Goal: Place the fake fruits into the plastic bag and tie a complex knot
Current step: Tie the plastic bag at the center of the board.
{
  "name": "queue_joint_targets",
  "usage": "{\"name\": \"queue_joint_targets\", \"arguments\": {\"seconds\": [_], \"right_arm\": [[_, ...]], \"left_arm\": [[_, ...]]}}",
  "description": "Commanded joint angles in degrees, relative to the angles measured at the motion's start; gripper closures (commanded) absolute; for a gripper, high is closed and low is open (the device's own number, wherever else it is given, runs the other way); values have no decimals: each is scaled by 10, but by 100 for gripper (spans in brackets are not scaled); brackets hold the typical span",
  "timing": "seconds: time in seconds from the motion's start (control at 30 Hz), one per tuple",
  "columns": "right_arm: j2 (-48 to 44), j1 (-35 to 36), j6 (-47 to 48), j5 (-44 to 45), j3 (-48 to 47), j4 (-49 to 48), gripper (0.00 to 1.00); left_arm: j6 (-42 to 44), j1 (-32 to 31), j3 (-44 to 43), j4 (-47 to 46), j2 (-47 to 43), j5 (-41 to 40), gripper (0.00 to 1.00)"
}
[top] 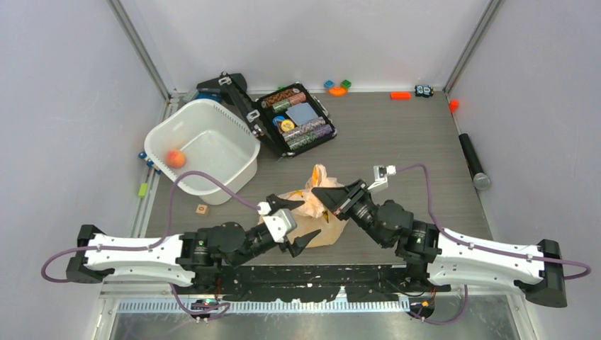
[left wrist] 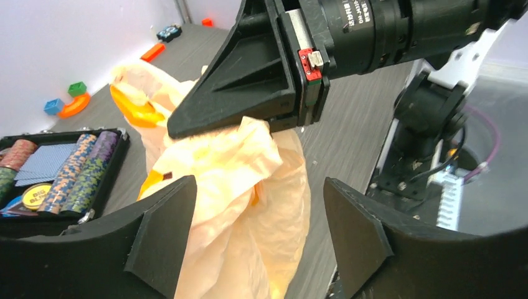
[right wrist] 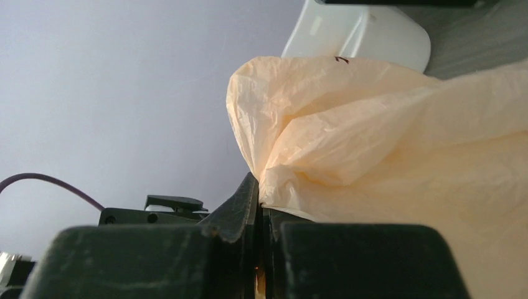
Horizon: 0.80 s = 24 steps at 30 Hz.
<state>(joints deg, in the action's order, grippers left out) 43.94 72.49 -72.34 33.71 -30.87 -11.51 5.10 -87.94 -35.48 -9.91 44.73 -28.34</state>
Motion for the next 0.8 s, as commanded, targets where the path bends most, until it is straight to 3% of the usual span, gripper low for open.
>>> {"name": "queue_joint_targets", "arguments": {"seconds": [0.0,0.2,0.4,0.57,0.77], "right_arm": [[-20,-44,142,-67,-82,-17,95],[10,-166,185,-327,-139,-2,95],[70,-257,234,-559,-166,18,95],[83,-259,330,-637,-137,23,95],[59,-260,354,-653,-49,-55,95]], "left_arm": [[-69,-1,-82,139,-43,10,20],[-157,8,-152,237,-79,22,10],[-280,76,-175,246,-82,99,7],[-387,156,-144,223,-72,142,7],[-487,222,-91,205,-65,128,12]]}}
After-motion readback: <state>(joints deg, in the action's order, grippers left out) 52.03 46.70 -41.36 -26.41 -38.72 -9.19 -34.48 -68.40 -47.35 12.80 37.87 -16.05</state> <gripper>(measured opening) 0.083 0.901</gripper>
